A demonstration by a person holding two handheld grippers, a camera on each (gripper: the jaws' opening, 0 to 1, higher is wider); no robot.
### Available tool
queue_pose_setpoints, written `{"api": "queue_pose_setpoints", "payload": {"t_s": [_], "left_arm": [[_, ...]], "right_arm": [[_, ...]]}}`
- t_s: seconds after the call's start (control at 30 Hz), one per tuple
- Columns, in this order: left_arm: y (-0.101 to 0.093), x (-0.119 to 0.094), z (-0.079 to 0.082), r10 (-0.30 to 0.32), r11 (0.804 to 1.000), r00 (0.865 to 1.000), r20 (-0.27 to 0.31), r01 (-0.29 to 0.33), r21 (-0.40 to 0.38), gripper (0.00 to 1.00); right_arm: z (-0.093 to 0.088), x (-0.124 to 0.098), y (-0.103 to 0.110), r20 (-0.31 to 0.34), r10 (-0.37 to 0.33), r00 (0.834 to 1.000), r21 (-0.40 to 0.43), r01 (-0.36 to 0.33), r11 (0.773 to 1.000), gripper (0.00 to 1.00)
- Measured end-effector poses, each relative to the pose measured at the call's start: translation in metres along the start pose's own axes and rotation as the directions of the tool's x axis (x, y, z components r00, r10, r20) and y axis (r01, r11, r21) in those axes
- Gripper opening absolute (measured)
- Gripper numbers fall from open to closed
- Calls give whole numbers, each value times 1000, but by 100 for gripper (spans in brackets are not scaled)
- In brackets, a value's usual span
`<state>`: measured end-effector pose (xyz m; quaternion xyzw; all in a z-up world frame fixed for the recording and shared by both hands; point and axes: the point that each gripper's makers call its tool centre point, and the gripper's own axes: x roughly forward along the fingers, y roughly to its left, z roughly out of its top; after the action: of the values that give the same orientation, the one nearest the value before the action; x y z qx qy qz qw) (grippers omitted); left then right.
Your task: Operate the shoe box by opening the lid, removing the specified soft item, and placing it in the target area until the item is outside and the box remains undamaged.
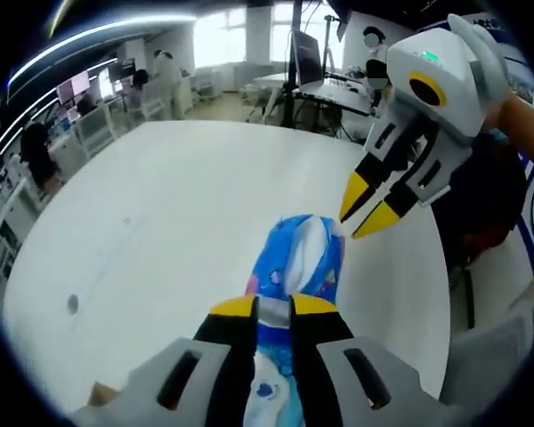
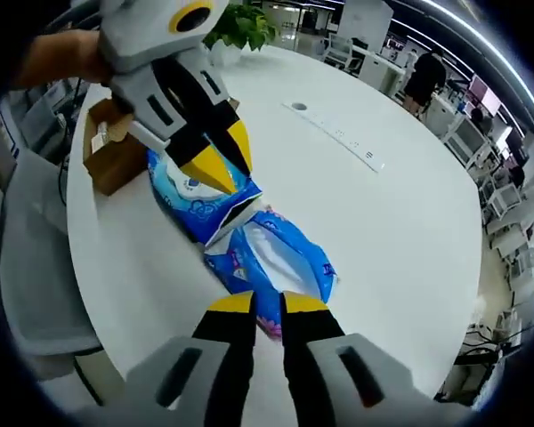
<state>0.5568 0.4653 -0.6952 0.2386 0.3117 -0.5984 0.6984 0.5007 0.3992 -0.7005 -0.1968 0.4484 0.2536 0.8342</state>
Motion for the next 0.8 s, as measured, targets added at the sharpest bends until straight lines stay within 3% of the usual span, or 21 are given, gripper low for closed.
{"api": "queue_pose_setpoints", "payload": {"t_s": [0.47,0.8], "left_arm": [[-8,-62,-14,39,999,999,18,-40,30,23],[-2,-117,-33,105,994,993,61,-105,-1,27]], "right_arm": [[26,-28,22,24,-8,1000,-29,9,1000,21],[58,-39,53,59,48,997,-24,-46,999,33]]}}
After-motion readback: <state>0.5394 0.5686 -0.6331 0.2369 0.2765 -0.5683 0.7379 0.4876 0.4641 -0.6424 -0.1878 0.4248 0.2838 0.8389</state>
